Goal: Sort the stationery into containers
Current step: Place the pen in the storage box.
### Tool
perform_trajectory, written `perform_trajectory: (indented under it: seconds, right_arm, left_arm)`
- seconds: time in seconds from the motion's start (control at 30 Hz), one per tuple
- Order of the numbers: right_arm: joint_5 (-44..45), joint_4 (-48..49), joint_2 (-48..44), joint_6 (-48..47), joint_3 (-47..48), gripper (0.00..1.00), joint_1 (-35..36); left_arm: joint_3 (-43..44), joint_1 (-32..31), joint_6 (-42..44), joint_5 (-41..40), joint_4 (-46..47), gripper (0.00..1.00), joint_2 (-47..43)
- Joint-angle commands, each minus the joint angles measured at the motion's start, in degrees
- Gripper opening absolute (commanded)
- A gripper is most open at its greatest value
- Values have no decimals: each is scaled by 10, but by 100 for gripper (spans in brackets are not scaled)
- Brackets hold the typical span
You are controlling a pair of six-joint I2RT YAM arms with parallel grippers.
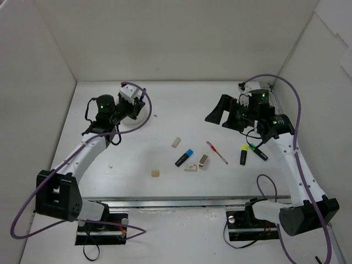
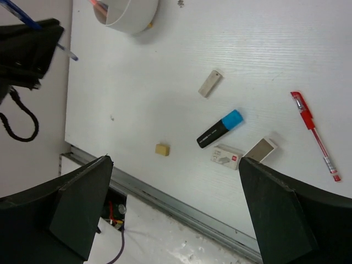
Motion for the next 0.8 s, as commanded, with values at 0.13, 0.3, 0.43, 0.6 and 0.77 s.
perform_trajectory:
  seconds: [0.13,0.3,0.43,0.6,0.77]
  right_arm:
    - [32,80,3,-15,-36,98,-14]
    - [55,94,-8,-23,-46,98,-18]
    - [68,104,-9,-25,-49,98,-20]
    - [71,103,-13,-37,-49,98,-24]
    - [80,104,-19,-41,-53,98,-31]
  left_arm:
    - [137,88,-92,-15,142,0,117]
    - [247,120,-116,-28,163,0,236]
    - [315,138,-146,-19,172,0,311]
    - [380,144,-161,3,170,0,378]
    - [366,139,-158,-25,179,0,394]
